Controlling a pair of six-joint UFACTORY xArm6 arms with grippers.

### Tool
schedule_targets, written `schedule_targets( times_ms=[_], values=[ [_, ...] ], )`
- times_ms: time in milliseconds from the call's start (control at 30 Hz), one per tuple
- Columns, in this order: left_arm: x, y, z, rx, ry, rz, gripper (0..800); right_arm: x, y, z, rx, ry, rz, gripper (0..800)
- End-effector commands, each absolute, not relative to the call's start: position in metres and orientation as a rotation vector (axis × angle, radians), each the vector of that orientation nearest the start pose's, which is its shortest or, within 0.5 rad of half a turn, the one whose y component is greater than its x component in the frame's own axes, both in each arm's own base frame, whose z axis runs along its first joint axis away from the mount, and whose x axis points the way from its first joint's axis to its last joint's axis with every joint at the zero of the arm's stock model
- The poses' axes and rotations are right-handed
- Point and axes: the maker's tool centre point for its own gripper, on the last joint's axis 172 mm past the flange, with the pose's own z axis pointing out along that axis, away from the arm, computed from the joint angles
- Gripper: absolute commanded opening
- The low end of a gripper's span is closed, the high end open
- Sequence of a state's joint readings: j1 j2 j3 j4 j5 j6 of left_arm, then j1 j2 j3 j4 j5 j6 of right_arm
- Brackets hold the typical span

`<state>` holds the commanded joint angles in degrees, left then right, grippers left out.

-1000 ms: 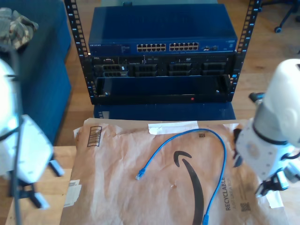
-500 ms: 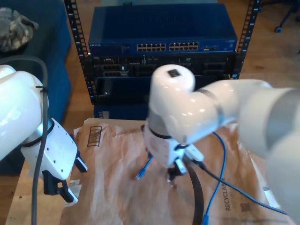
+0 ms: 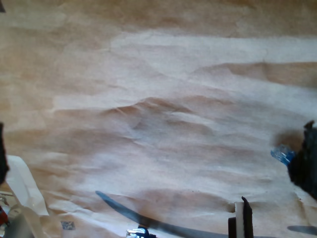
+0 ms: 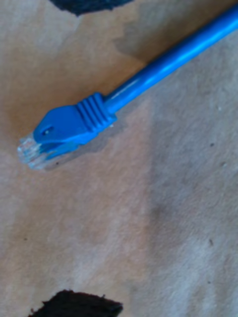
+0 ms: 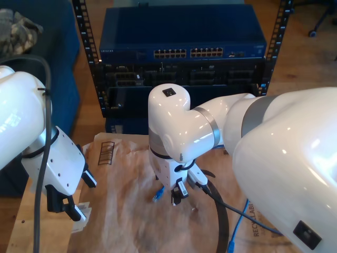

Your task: Grab the cable and plug it in

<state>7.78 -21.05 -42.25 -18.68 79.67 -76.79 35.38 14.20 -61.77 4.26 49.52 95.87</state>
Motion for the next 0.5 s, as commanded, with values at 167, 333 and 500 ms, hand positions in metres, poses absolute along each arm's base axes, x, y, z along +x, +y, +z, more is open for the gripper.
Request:
schedule_targets(
  times_ms=[167, 333, 500],
  values=[
    [0.303, -0.040, 0.204, 2.100, 2.113, -0.607, 800, 0.395, 0.292, 0.068, -2.702, 1.670, 0.117, 794],
    [0.304, -0.040, 0.204, 2.099, 2.114, -0.605, 800, 0.394, 0.289, 0.065, -2.708, 1.675, 0.121, 782],
    [0.305, -0.040, 0.207, 2.100, 2.110, -0.599, 799, 0.394, 0.284, 0.063, -2.729, 1.664, 0.095, 591]
  ],
)
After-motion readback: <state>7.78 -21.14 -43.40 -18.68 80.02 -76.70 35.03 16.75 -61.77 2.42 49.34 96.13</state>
